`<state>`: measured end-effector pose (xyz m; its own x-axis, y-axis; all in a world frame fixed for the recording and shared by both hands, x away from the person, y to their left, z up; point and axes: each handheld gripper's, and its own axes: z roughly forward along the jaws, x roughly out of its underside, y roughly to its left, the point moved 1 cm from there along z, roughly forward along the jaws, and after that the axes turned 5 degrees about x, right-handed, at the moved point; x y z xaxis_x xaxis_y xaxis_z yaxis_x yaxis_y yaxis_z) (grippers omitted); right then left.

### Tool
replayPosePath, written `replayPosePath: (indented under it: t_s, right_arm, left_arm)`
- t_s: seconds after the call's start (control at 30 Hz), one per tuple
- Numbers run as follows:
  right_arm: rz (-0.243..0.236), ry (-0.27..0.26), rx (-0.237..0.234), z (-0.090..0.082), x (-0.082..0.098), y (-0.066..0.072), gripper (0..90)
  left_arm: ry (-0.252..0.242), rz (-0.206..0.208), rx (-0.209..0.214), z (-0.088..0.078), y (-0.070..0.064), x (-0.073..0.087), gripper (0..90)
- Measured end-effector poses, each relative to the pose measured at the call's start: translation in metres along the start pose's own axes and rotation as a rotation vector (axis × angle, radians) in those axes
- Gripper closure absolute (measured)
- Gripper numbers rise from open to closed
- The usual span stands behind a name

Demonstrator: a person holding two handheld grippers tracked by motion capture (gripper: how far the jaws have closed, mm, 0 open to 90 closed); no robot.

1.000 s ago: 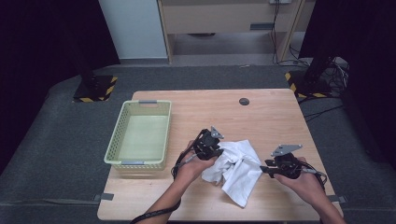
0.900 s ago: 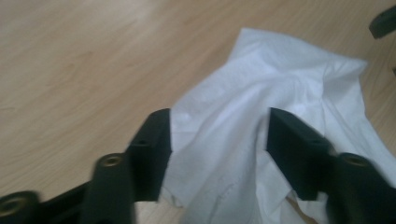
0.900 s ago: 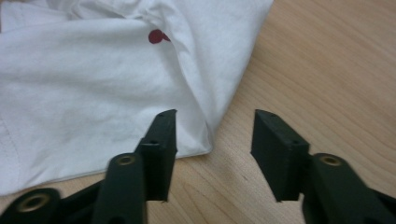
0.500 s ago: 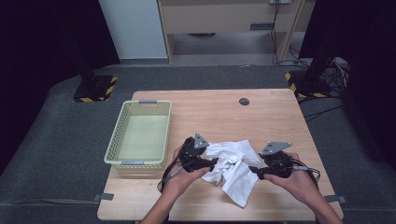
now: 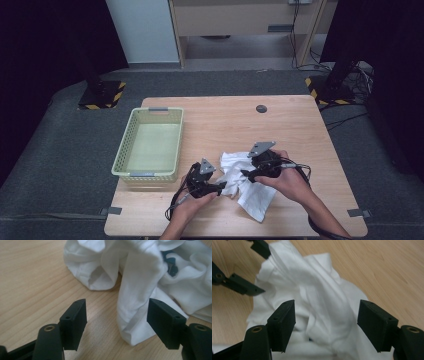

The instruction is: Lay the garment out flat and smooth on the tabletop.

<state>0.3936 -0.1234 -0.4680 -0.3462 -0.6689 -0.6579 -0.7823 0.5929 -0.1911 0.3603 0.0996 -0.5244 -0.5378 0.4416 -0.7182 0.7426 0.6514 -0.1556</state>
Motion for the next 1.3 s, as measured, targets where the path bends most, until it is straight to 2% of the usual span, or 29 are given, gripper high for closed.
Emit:
replayPosePath:
  t_s: [0.07,0.13,0.2,0.27,0.37,0.47,0.63,0.77,1.0,1.3]
  right_arm:
    - [-0.021,-0.005,-0.014,0.006,-0.006,0.004,32.1]
    - [-0.030,-0.019,-0.034,0.012,-0.011,0.009,35.6]
    - [-0.047,-0.012,-0.038,0.015,-0.014,0.011,45.1]
    - [-0.067,-0.003,-0.040,0.015,-0.015,0.012,57.0]
    - [-0.059,-0.006,-0.051,0.009,-0.016,0.012,74.3]
    - [-0.051,-0.007,-0.050,0.006,-0.012,0.011,83.9]
    - [0.026,-0.037,-0.009,-0.007,-0.007,-0.003,87.6]
    - [0.083,-0.059,0.039,-0.024,0.001,-0.022,88.1]
    - [0.188,-0.067,0.091,-0.046,0.033,-0.053,88.1]
    - [0.273,-0.060,0.146,-0.062,0.070,-0.079,88.2]
  left_arm:
    - [-0.006,0.004,0.012,0.002,0.000,0.002,35.7]
    - [-0.002,0.029,0.012,0.004,-0.002,0.003,38.9]
    - [-0.001,0.043,0.009,0.008,-0.002,0.003,44.2]
    - [-0.003,0.036,0.000,0.012,-0.001,0.001,52.2]
    - [-0.013,0.025,-0.001,0.015,-0.002,-0.002,67.1]
    - [-0.028,0.009,-0.005,0.011,-0.002,-0.003,77.2]
    - [-0.074,-0.001,-0.013,-0.001,-0.004,-0.007,84.1]
    - [-0.076,-0.001,-0.014,-0.003,-0.005,-0.006,86.2]
    - [-0.074,-0.010,-0.032,-0.004,-0.001,-0.004,86.5]
    - [-0.074,-0.024,-0.075,-0.005,0.006,-0.001,86.6]
